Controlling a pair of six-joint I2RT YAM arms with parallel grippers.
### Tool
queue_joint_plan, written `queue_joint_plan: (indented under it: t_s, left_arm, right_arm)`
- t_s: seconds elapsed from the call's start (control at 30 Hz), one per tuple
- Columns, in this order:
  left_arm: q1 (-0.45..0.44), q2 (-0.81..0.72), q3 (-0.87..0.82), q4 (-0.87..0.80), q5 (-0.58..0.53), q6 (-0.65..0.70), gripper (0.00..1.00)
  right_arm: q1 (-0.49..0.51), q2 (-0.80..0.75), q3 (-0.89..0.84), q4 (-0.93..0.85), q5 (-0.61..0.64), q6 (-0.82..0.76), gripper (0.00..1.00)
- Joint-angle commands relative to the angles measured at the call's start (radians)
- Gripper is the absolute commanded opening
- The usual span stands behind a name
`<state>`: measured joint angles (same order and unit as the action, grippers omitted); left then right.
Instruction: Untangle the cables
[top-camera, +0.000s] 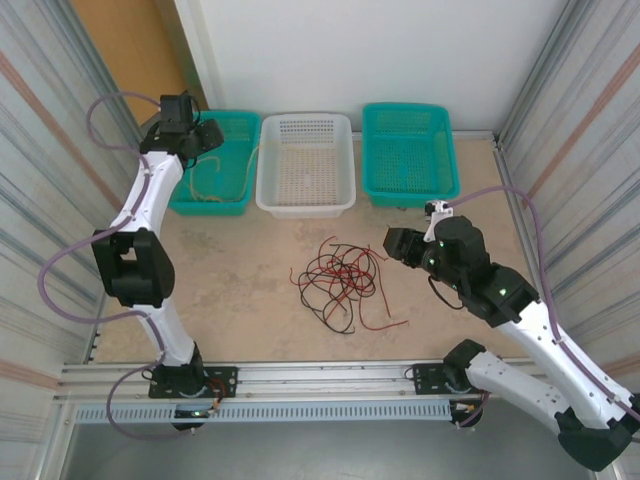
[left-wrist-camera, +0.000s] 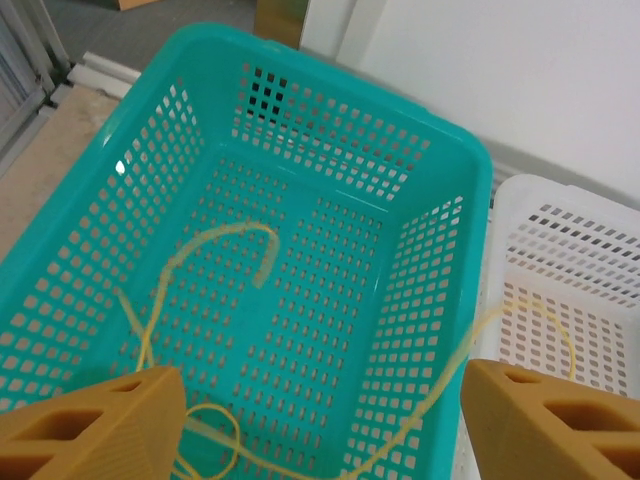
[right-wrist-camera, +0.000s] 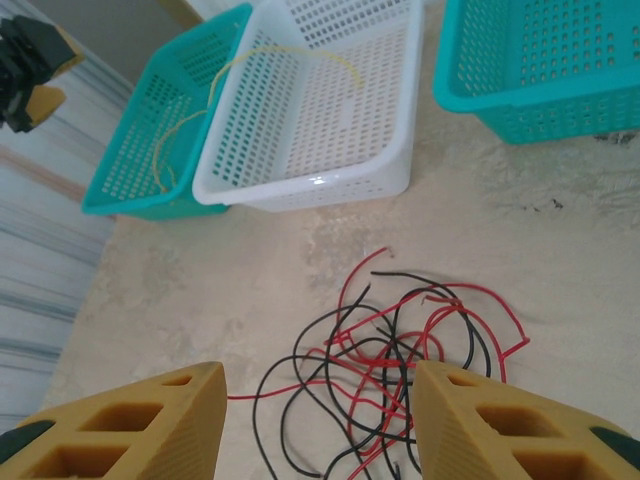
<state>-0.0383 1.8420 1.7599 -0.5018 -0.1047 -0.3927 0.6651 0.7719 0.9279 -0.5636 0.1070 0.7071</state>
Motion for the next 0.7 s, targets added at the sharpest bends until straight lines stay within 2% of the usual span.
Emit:
queue_joint_plan:
  t_s: [0.0, 0.13, 0.27, 0.4, 0.5, 0.6, 0.67]
  left_arm:
    - [0.009, -0.099, -0.053, 0.017, 0.031, -0.074, 0.69]
    - [0.008, -0.212, -0.172, 0.049, 0.171, -0.156, 0.59]
    - [-0.047, -0.384, -0.389, 0.155, 0.283, -0.185, 0.58]
    - [-0.127, -0.569, -0.608, 0.188, 0.292, -0.166, 0.59]
    - [-0.146, -0.679, -0.742, 0.190, 0.338, -0.161, 0.58]
    - [-0.147, -0.744, -0.796, 0.151, 0.307, -0.114, 0.60]
    - [-0.128, -0.740, -0.778, 0.130, 0.283, -0.088, 0.57]
  right_arm:
    - [0.013, 0.017, 0.037, -0.035, 0.021, 0.004, 0.51]
    - [0.033, 0.090, 0.051, -0.074, 0.039, 0.005, 0.51]
    - [0.096, 0.209, 0.078, -0.105, 0.068, -0.001, 0.51]
    - [0.128, 0.345, 0.098, -0.127, 0.100, 0.000, 0.51]
    - [0.128, 0.408, 0.100, -0.104, 0.085, -0.005, 0.54]
    - [0.128, 0.457, 0.104, -0.068, 0.053, -0.013, 0.55]
    - [0.129, 0.491, 0.109, -0.037, 0.027, -0.013, 0.55]
